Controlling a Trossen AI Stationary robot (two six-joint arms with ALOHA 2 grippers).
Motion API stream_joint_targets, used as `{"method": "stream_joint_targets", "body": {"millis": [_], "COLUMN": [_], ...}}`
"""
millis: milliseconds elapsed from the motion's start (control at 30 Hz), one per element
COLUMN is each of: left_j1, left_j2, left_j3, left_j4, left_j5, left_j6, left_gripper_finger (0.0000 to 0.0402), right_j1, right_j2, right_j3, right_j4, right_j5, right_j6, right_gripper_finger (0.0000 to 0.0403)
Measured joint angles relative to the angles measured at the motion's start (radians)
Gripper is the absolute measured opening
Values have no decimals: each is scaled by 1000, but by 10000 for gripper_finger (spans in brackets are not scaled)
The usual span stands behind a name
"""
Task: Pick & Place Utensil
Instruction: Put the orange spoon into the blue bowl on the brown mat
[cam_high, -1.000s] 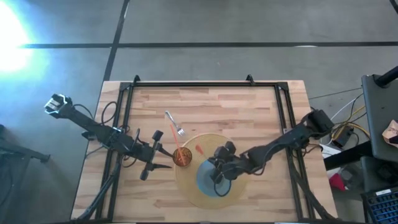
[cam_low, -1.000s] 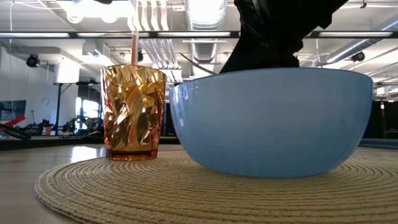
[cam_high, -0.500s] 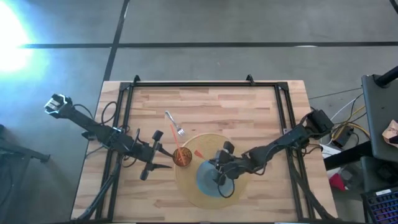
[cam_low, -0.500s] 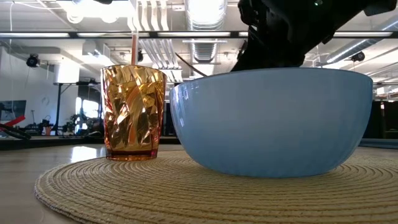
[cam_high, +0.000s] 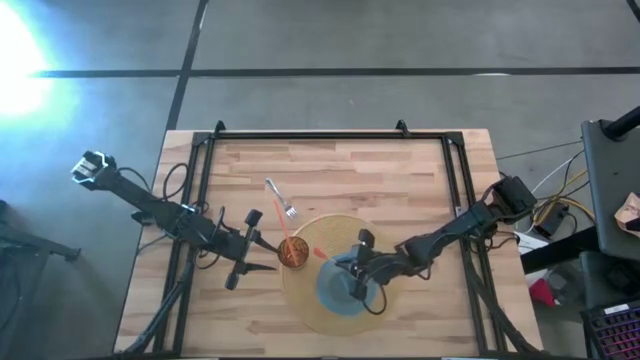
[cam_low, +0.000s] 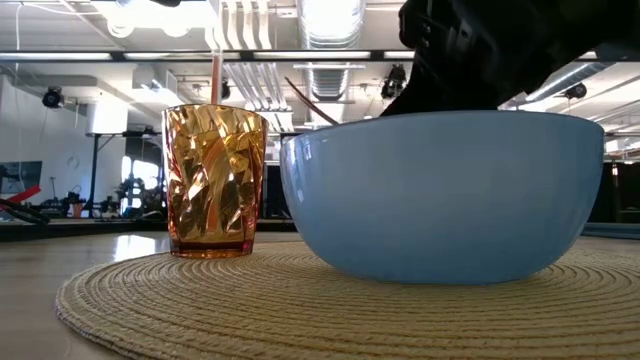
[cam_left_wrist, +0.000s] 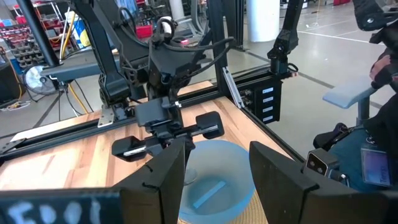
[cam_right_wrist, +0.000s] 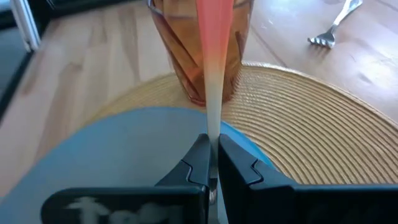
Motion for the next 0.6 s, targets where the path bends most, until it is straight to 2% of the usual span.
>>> {"method": "stream_joint_targets", "body": {"millis": [167, 433, 600], "left_j1": [0, 0, 0], "left_j2": [0, 0, 0], "left_j3": [0, 0, 0], "left_j4": [0, 0, 0], "left_j5": [0, 0, 0], "left_j6": [0, 0, 0], "left_gripper_finger": [175, 174, 175], "right_j1": [0, 0, 0], "right_j2": [0, 1, 42], "right_j3": [-13, -14, -8], "right_j4": [50, 35, 37], "right_j5": [0, 0, 0], "right_j6": [25, 39, 100], "right_gripper_finger": [13, 13, 13]}}
